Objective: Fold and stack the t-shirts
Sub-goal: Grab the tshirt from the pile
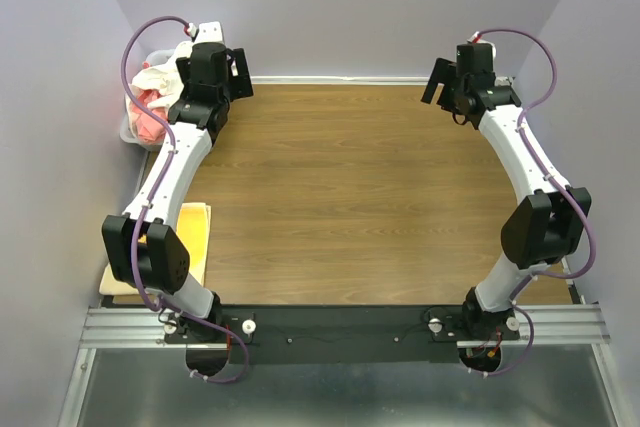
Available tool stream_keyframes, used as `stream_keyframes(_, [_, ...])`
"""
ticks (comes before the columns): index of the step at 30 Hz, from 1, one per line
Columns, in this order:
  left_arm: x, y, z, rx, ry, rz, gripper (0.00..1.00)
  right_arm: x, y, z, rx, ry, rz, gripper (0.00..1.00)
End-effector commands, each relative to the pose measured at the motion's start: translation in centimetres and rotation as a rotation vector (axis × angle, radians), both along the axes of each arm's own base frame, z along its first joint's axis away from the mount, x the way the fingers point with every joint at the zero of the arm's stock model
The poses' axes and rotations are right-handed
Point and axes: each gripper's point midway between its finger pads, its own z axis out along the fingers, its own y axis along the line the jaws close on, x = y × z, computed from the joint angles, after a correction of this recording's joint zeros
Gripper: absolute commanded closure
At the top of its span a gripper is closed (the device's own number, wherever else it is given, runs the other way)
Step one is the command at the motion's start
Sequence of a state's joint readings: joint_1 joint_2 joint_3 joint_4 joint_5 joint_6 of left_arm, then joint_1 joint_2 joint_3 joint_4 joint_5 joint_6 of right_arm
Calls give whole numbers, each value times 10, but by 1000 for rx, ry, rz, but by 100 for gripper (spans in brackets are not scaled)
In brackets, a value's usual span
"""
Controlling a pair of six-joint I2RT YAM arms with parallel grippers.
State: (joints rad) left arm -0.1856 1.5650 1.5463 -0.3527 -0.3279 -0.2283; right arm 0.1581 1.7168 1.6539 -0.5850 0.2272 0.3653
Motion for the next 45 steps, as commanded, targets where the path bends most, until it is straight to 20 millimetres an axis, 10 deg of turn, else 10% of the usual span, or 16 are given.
stream_keyframes(1, [-1, 1, 20, -3, -54, 15, 2, 11, 4, 13, -2, -44, 9, 0])
stream_keyframes(14, [10, 20, 0, -23, 9, 173, 11, 12, 4, 7, -3, -31, 12, 0])
stream_keyframes(29, [51, 129, -51, -225, 125, 368, 14, -4, -1, -13, -6, 11, -18, 0])
stream_keyframes(45, [70, 142, -132, -267, 285, 375, 25, -6, -6, -34, -14, 55, -56, 0])
